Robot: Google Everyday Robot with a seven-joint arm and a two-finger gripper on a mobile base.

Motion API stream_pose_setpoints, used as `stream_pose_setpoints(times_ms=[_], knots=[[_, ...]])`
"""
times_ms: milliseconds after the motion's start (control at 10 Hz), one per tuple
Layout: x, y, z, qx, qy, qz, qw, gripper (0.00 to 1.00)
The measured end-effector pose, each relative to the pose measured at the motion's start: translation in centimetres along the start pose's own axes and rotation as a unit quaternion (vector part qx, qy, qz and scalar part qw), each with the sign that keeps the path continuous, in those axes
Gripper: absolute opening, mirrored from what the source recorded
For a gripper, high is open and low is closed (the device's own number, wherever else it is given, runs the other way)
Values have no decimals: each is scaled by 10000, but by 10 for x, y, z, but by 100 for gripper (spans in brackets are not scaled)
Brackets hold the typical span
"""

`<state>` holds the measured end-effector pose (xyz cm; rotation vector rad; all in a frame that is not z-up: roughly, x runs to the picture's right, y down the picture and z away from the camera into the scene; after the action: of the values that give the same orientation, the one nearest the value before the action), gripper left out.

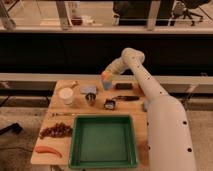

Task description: Place apple in plastic cup

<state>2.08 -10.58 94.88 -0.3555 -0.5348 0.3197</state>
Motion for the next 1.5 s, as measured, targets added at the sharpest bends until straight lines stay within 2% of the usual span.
stream_pose_setpoints(times_ms=[200, 500, 800, 1500], knots=[[-2, -2, 9, -33, -59, -49, 10000, 0], [-5, -5, 18, -47, -37, 13, 10000, 0], [-8, -7, 17, 8, 13, 89, 10000, 0], [2, -5, 13, 45, 138, 125, 9998, 0]])
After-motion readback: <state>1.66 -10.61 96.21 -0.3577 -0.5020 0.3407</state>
